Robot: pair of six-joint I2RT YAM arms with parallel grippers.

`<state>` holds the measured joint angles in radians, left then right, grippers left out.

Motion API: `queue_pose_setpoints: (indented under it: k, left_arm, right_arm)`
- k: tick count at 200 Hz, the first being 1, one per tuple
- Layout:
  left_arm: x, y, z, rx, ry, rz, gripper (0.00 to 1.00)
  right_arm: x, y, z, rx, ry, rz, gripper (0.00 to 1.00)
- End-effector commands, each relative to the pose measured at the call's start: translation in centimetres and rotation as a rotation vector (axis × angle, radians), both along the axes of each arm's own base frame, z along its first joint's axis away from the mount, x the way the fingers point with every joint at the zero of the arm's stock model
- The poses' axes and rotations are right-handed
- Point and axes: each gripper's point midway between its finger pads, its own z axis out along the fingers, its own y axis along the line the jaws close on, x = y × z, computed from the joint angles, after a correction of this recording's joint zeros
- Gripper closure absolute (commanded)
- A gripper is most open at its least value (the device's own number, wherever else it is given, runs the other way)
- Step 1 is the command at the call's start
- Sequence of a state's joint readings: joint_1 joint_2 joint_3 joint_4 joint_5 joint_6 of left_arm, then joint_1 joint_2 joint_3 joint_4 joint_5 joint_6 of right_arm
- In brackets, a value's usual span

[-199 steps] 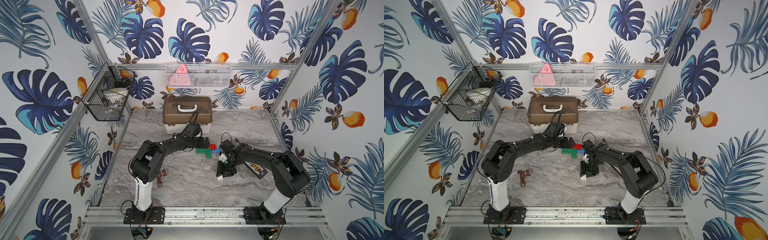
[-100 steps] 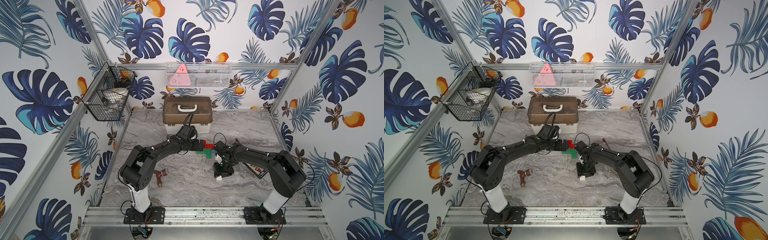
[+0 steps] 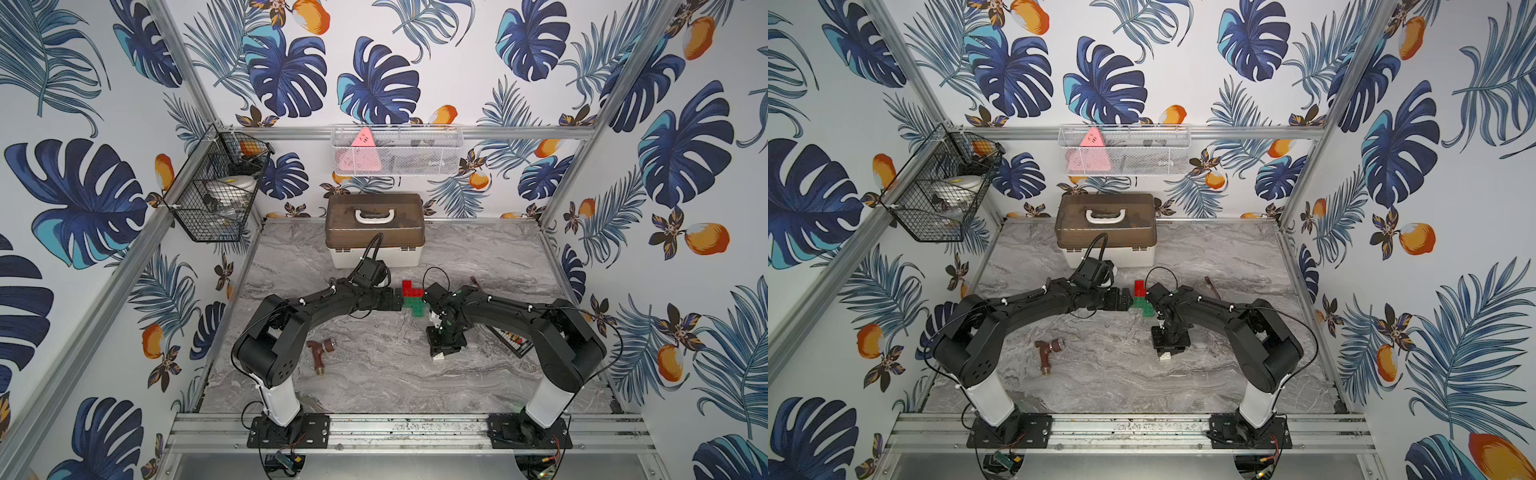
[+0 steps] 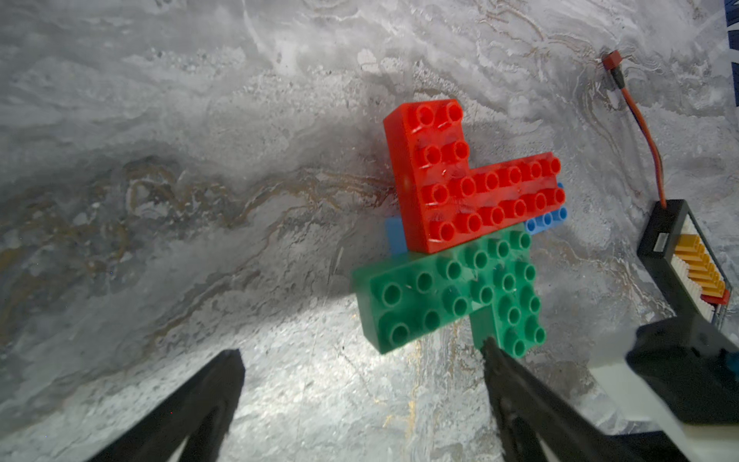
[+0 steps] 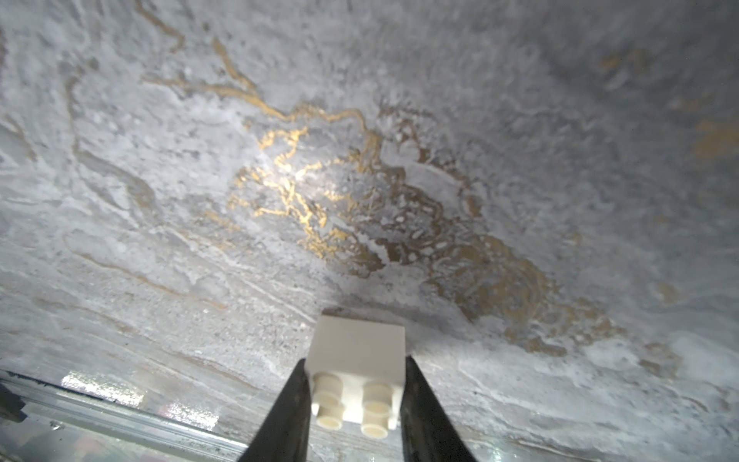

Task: Assemble a small pinwheel with lego
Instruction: Pick up the lego brick from the center of the board, then assemble the lego brick with the lego brick.

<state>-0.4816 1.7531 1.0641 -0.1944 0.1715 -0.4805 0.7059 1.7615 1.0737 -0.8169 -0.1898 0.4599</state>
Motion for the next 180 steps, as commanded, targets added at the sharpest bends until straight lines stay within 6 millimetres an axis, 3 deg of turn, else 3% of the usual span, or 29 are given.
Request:
queue_pose_setpoints:
  k: [1, 37, 56, 75, 104, 132, 162, 180]
  left_arm:
    - [0.6, 0.2, 1.0, -0.031, -0.034, 0.042, 0.01]
    - [0.5, 0.8, 0.8, -0.016, -0.019, 0.053, 0.01]
    - [0.3, 1.3, 0.8, -0.034, -0.011, 0.079, 0.01]
    - [0.4, 2.0, 0.8, -0.072, 0.008, 0.128, 0.01]
    - [0.8, 2.7, 1.4, -0.125, 0.002, 0.174, 0.02]
    - [0.9, 2.7, 1.2, -0.141, 0.004, 0.184, 0.02]
    - [0.7, 2.6, 0.6, -0.157, 0.013, 0.184, 0.02]
    - [0.5, 2.7, 0.3, -0.151, 0.017, 0.188, 0.02]
  right_arm:
    - [-0.1, -0.3, -0.3, -0.026, 0.006, 0.008, 0.65]
    - [0.3, -0.5, 0.3, -0.035, -0.01, 0.019, 0.65]
    - [0.6, -0.4, 1.7, -0.031, -0.025, 0.023, 0.65]
    - [2.4, 0.5, 4.4, 0.011, -0.067, 0.02, 0.64]
    - [6.0, 1.0, 7.5, 0.041, -0.13, 0.005, 0.62]
    - [10.7, 2.1, 9.1, 0.079, -0.168, -0.035, 0.62]
    - [15.6, 2.9, 9.6, 0.123, -0.179, -0.115, 0.62]
    - [17.2, 4.1, 8.2, 0.13, -0.156, -0.129, 0.62]
